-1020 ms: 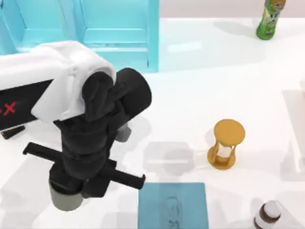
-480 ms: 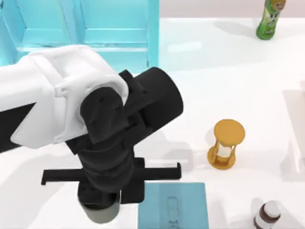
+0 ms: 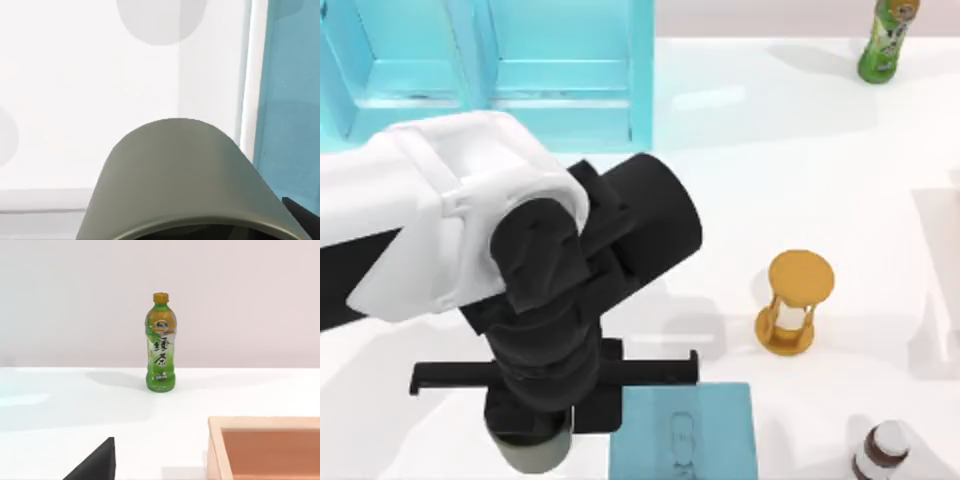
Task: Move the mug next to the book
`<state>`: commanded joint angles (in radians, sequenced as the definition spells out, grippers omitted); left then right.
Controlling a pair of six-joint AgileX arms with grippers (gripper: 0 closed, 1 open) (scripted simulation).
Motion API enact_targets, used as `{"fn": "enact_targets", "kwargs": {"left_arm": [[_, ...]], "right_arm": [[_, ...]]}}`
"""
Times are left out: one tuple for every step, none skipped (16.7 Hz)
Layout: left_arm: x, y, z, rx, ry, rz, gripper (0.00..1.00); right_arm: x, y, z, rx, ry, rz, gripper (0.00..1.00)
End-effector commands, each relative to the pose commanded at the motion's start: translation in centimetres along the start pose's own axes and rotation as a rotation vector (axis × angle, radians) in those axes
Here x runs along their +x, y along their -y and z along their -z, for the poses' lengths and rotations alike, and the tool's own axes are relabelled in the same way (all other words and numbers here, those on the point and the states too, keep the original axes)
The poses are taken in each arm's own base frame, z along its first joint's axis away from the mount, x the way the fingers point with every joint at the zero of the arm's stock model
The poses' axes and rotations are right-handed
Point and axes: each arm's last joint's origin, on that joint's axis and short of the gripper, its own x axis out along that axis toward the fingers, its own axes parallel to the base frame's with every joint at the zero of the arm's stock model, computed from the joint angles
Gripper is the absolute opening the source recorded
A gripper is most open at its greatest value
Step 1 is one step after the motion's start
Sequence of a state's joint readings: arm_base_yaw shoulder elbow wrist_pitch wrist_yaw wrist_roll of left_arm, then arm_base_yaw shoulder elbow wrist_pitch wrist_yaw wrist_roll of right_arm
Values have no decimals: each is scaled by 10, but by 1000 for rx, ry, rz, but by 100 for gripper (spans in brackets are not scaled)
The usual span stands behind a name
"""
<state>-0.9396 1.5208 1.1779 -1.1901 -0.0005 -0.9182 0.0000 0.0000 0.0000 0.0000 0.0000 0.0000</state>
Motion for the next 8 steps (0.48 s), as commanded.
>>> {"fn": "enact_targets", "kwargs": {"left_arm": [[8, -1, 0, -1, -1, -1, 0], [16, -2, 0, -2, 0, 1, 0], [25, -2, 0, -4, 7, 10, 0], [33, -3, 0, -5, 12, 16, 0], [41, -5, 0, -6, 12, 17, 0], [47, -6, 1, -6, 11, 15, 0], [51, -7, 1, -4, 9, 13, 0], [52, -7, 2, -2, 9, 13, 0]], "right_arm": [[0, 0, 0, 0, 0, 0, 100], [0, 0, 0, 0, 0, 0, 100], [0, 0, 0, 0, 0, 0, 100], [0, 0, 0, 0, 0, 0, 100], [0, 0, 0, 0, 0, 0, 100], [0, 0, 0, 0, 0, 0, 100], [0, 0, 0, 0, 0, 0, 100], [0, 0, 0, 0, 0, 0, 100]]}}
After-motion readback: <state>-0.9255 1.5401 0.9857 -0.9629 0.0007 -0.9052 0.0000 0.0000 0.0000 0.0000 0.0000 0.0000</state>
